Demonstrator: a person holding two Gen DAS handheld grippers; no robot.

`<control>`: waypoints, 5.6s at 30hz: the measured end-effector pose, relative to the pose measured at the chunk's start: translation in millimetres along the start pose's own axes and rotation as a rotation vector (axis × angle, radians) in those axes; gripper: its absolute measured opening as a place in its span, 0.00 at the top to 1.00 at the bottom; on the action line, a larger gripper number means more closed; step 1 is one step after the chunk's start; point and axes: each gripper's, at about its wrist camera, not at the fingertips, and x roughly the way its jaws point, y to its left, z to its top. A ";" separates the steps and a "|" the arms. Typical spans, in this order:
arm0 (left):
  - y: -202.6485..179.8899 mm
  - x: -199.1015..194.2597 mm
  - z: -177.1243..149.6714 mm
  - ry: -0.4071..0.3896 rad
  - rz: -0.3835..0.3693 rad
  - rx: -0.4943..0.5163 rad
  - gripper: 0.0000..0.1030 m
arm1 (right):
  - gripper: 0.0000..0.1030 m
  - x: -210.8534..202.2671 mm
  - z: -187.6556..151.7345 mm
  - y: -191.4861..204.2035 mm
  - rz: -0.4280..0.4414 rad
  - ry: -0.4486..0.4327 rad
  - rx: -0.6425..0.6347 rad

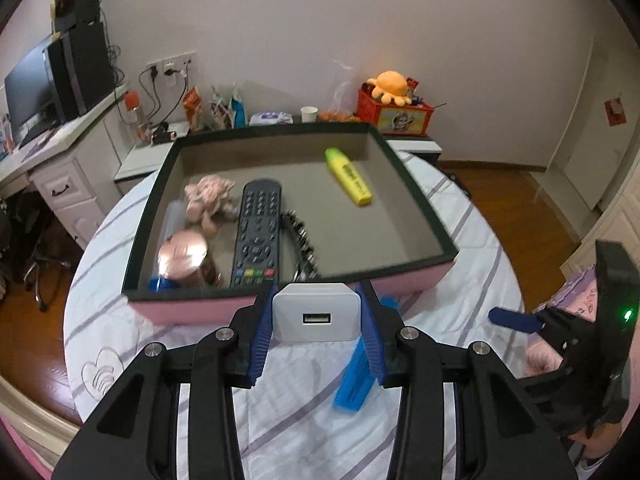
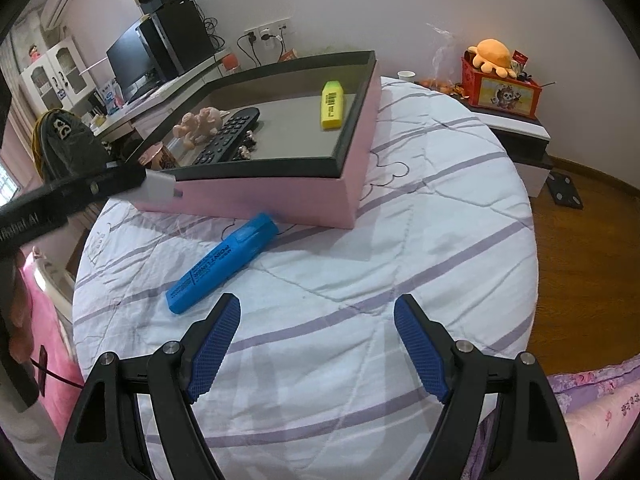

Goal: Organize rigid objects

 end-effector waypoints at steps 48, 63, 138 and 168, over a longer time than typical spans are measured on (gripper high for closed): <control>-12.3 40.6 1.5 0.058 0.059 -0.009 0.34 | 0.21 18.1 9.8 -5.9 -0.050 0.017 0.011; 38.2 -15.4 -42.1 -0.007 0.078 -0.043 0.13 | 0.22 11.4 6.1 40.1 -0.003 -0.020 0.084; 130.2 35.8 -25.4 0.051 0.055 -0.079 0.04 | 0.74 156.0 214.7 25.9 -0.093 0.203 0.066; 110.6 -10.4 -19.8 -0.012 0.091 -0.102 0.02 | 0.18 4.2 149.4 67.5 -0.121 -0.042 -0.079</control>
